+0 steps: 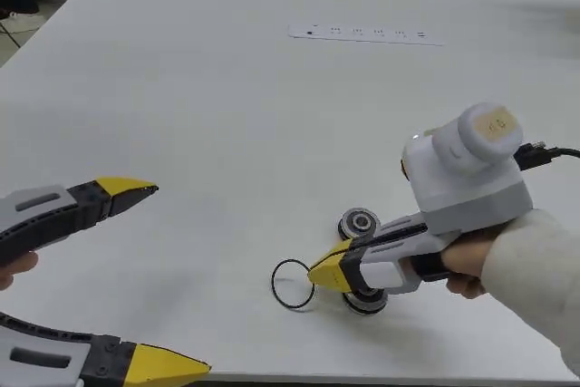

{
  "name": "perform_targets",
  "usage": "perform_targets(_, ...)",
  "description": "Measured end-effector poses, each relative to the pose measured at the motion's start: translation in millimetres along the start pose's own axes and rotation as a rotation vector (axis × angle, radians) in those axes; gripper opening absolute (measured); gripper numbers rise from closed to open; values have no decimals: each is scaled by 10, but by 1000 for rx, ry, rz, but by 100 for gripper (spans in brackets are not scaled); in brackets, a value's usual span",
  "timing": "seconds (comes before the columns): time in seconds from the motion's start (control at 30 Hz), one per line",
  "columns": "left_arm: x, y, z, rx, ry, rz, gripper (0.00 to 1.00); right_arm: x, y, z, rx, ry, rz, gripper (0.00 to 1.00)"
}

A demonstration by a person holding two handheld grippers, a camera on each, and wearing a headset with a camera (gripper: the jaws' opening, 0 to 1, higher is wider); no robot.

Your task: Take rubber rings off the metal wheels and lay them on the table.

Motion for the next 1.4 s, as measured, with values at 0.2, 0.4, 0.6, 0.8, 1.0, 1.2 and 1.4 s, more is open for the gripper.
perform_targets(0.2,1,-6,-10,1,-4,3,100,36,-17,-12,-1,4,-19,3)
perform_targets(0.4,2,-11,-9,1,-4,3,100,35,-75,1,7,7,-23,5)
perform_targets(0.6,1,-17,-11,0,-5,6,100,32,-202,39,26,-10,-27,6)
perform_targets(0.8,11,-10,28,2,-4,6,100,19,-379,68,49,-20,-39,7)
perform_targets(1.0,-6,-5,44,0,1,2,100,29,-554,36,64,-29,-52,9)
perform_targets(1.2,-24,6,55,2,1,-2,100,13,-711,-24,81,-35,-55,11)
perform_targets(1.4,-33,12,69,-1,9,-3,99,16,-828,-66,100,-49,-66,13)
Point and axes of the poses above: the centre of the closed fingertips' face, and the gripper's own axes: y roughly forward along the fingers, x roughly to its right, z roughly out of its top, the point moved 7 cm from there along -y, roughly backward along the fingers, and after that the axes turned 3 degrees about y, right-handed, at the moved point
